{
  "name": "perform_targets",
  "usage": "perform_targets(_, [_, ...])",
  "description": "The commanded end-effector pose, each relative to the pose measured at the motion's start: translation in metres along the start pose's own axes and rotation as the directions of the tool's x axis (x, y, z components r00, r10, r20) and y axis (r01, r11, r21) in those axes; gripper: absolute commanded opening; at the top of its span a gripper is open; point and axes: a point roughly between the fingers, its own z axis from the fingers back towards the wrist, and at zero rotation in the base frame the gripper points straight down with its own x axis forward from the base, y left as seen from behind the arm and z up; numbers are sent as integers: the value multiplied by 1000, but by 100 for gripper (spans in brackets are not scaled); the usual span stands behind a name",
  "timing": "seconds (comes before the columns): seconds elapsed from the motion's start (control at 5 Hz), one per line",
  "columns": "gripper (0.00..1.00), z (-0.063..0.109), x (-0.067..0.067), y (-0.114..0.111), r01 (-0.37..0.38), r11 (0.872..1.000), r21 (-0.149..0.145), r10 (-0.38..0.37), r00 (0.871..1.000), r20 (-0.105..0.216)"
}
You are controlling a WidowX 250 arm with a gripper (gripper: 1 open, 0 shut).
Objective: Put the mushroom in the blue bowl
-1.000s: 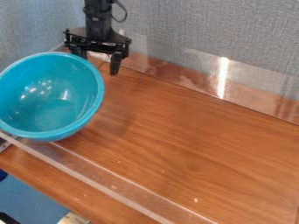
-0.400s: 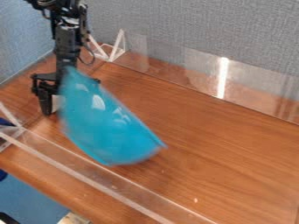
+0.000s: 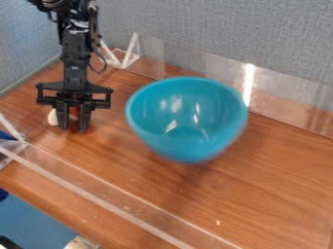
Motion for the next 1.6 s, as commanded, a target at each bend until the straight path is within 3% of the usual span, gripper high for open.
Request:
perform_targets(0.0, [0,29,-1,13,-17,1000,-26,19,997,70])
perform_targets(0.4, [0,58,-23,17,40,997,-67,-33,994,107])
perform_targets(0.6, [0,77,-46,16,112,988,-108,-98,987,131])
perform_targets(0.8, [0,91,-73,-2,213,966,-146,-190,969,158])
perform_targets(1.0, [0,95,-102,-28,325,930,-170,-297,939,173])
perform_targets(1.2, [0,94,-107,-47,374,908,-186,-343,922,182])
perform_targets(1.4, [0,81,-100,-28,356,916,-184,-329,930,161])
